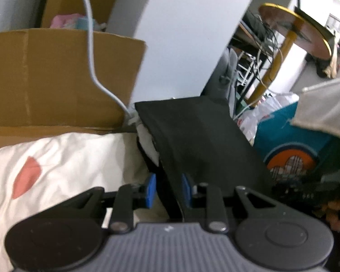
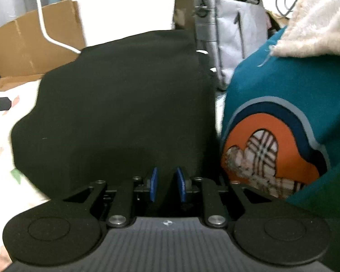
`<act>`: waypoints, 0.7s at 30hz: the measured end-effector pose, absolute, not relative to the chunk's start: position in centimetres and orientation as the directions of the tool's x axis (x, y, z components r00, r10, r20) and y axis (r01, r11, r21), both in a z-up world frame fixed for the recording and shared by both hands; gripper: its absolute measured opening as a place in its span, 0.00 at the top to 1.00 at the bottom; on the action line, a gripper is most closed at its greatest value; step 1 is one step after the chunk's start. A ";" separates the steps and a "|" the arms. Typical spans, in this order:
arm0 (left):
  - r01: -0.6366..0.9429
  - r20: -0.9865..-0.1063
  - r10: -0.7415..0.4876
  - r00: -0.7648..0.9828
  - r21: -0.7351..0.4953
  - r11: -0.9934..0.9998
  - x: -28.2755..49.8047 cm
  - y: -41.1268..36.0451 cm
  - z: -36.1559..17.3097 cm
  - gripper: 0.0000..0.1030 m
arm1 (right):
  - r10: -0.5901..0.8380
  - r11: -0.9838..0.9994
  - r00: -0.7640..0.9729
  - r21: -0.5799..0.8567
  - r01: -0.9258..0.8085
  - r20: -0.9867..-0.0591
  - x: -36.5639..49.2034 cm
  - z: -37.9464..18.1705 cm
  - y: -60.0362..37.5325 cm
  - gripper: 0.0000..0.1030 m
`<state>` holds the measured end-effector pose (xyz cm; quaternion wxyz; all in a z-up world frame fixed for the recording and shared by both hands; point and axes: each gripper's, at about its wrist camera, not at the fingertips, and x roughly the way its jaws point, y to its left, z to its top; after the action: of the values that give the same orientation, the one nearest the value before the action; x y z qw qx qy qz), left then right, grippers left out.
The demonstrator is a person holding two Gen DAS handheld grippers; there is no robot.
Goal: Fold clothes
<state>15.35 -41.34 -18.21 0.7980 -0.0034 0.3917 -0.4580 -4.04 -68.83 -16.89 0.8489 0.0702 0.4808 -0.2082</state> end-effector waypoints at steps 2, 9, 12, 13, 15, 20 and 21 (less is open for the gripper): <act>0.743 -0.654 -0.707 0.269 -0.327 0.585 15.4 -40.3 -16.3 0.74 | -0.280 0.905 0.450 -0.078 0.417 -0.848 -4.0 -16.3 -67.9 0.76; 0.768 -0.696 -0.644 0.317 -0.209 0.605 14.1 -36.0 -8.6 0.60 | -0.240 0.935 0.478 -0.069 0.348 -0.845 -3.2 -11.4 -63.4 0.61; 0.751 -0.699 -0.623 0.351 -0.187 0.633 13.6 -34.4 -6.0 0.49 | -0.246 0.945 0.493 -0.094 0.314 -0.834 -2.8 -8.6 -61.1 0.57; 0.745 -0.698 -0.619 0.359 -0.185 0.641 13.5 -34.0 -5.3 0.42 | -0.247 0.943 0.496 -0.089 0.321 -0.833 -2.8 -7.7 -60.6 0.51; 0.719 -0.704 -0.598 0.384 -0.178 0.671 13.0 -32.5 -3.3 0.35 | -0.233 0.940 0.492 -0.064 0.336 -0.839 -2.6 -6.1 -60.0 0.36; 0.668 -0.728 -0.548 0.412 -0.167 0.725 11.9 -30.2 -0.6 0.23 | -0.182 0.929 0.493 0.016 0.370 -0.851 -3.2 -3.0 -58.2 0.12; 0.657 -0.726 -0.544 0.421 -0.170 0.735 11.6 -29.7 -0.1 0.16 | -0.172 0.929 0.498 0.028 0.370 -0.850 -3.4 -2.5 -57.7 0.08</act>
<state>11.61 -29.74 -0.12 0.8398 0.0704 0.4025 -0.3574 -3.38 -57.73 -2.54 0.8593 0.1038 0.4754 -0.1578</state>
